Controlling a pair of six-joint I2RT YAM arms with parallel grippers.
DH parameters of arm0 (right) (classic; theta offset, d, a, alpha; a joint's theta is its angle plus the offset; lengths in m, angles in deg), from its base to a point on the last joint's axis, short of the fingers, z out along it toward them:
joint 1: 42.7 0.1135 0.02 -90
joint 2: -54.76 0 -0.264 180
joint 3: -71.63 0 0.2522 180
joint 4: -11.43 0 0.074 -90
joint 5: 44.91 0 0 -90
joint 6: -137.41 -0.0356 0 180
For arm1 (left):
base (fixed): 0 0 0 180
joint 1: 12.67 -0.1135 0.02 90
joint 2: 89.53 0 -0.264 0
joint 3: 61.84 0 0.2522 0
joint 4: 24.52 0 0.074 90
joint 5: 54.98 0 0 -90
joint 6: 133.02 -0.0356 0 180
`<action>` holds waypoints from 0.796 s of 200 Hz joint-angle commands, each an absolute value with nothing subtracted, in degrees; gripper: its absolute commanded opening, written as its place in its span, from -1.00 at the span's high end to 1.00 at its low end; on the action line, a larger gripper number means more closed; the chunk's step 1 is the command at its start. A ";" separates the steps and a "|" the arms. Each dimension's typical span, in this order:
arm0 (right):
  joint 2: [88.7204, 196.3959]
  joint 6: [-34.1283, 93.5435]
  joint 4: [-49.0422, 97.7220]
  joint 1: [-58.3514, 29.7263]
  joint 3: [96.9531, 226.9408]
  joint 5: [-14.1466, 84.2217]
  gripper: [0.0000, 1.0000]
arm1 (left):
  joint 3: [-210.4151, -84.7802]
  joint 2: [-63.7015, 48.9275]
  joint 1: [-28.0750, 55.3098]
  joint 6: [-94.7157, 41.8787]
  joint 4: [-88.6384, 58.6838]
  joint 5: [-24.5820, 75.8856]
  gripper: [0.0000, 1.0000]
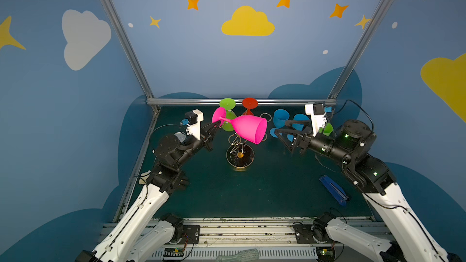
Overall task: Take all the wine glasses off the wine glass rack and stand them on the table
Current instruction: 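Carry the magenta glass away with the right gripper while the left gripper releases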
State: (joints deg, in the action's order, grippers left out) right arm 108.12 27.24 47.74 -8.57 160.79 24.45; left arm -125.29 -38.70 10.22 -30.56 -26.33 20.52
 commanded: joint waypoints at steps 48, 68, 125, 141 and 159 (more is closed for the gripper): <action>112.58 24.78 43.95 -7.94 161.26 22.60 -0.60 | -125.08 -39.08 10.25 -28.58 -27.18 21.22 0.95; 114.21 24.35 42.92 -6.98 161.82 21.89 -0.58 | -124.99 -38.91 10.24 -28.96 -26.99 21.27 0.95; 118.48 24.29 41.62 -3.38 163.64 23.04 -0.51 | -123.68 -39.04 10.25 -29.79 -26.97 21.24 0.94; 119.64 24.31 41.51 -2.84 164.21 23.22 -0.38 | -123.41 -39.22 10.26 -29.75 -27.06 21.22 0.94; 120.54 23.88 40.63 -2.37 164.41 23.03 -0.02 | -123.12 -39.50 10.25 -29.83 -27.15 21.25 0.95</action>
State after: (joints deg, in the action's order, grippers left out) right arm 119.75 24.38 42.95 -3.08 162.49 23.11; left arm -123.52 -38.75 10.22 -29.55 -26.24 20.91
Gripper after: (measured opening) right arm 0.597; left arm 0.049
